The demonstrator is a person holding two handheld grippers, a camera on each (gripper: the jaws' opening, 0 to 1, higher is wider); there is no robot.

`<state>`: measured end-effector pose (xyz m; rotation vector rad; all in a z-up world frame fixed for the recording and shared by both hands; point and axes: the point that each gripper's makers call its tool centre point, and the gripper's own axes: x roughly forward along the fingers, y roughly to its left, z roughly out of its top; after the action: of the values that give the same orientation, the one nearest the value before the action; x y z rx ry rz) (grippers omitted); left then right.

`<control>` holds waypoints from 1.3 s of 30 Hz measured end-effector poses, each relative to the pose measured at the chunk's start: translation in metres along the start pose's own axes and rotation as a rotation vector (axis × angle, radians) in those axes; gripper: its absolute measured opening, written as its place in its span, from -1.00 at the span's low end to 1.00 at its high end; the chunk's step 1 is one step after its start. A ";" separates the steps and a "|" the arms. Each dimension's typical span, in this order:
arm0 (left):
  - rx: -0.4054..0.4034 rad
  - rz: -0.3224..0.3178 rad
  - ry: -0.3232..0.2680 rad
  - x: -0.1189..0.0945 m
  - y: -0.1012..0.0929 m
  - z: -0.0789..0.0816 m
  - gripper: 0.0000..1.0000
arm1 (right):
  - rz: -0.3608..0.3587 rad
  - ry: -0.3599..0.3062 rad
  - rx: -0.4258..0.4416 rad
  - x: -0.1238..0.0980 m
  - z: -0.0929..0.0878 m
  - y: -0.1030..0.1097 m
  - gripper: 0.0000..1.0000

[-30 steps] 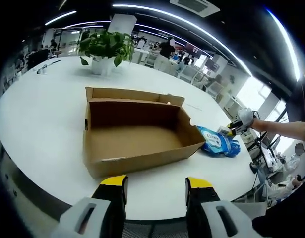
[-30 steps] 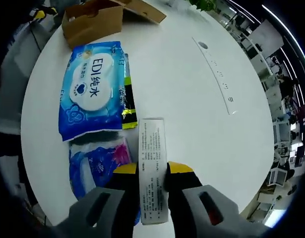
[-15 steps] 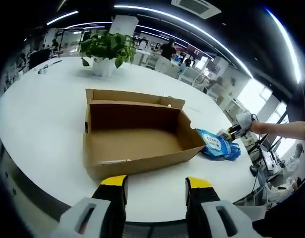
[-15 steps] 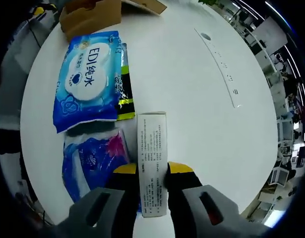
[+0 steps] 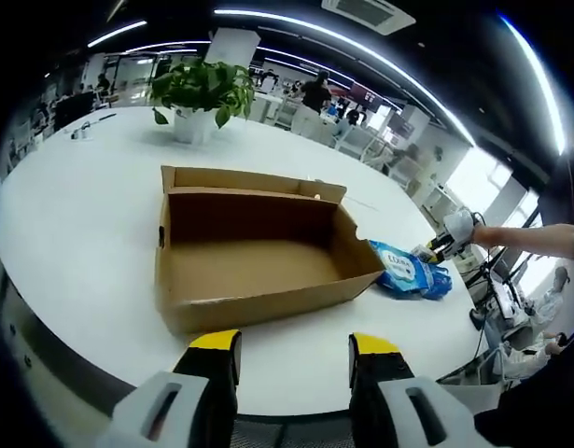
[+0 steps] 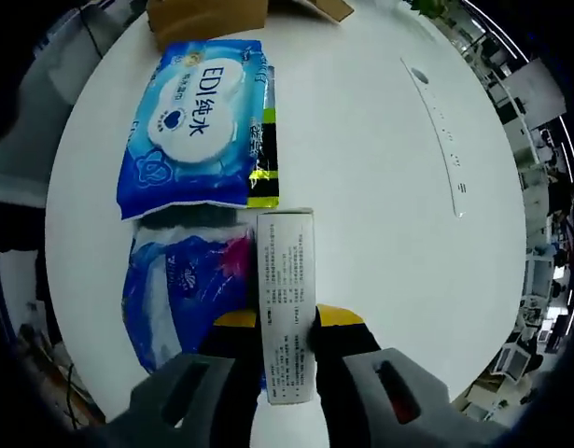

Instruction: Operate the shoe box by opening the lid, removing the specified soft item, and placing it in the target area until the item is outside and the box remains undamaged.

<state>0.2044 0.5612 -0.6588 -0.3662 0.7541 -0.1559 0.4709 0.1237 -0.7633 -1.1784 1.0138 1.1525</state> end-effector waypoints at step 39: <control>0.168 -0.196 0.076 0.014 -0.014 0.011 -0.06 | -0.253 -0.459 0.803 -0.093 0.011 0.033 -0.42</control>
<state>0.2220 0.5473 -0.6552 -0.2744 0.7736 -0.4172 0.4251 0.1234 -0.6758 -0.3578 0.8120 0.6525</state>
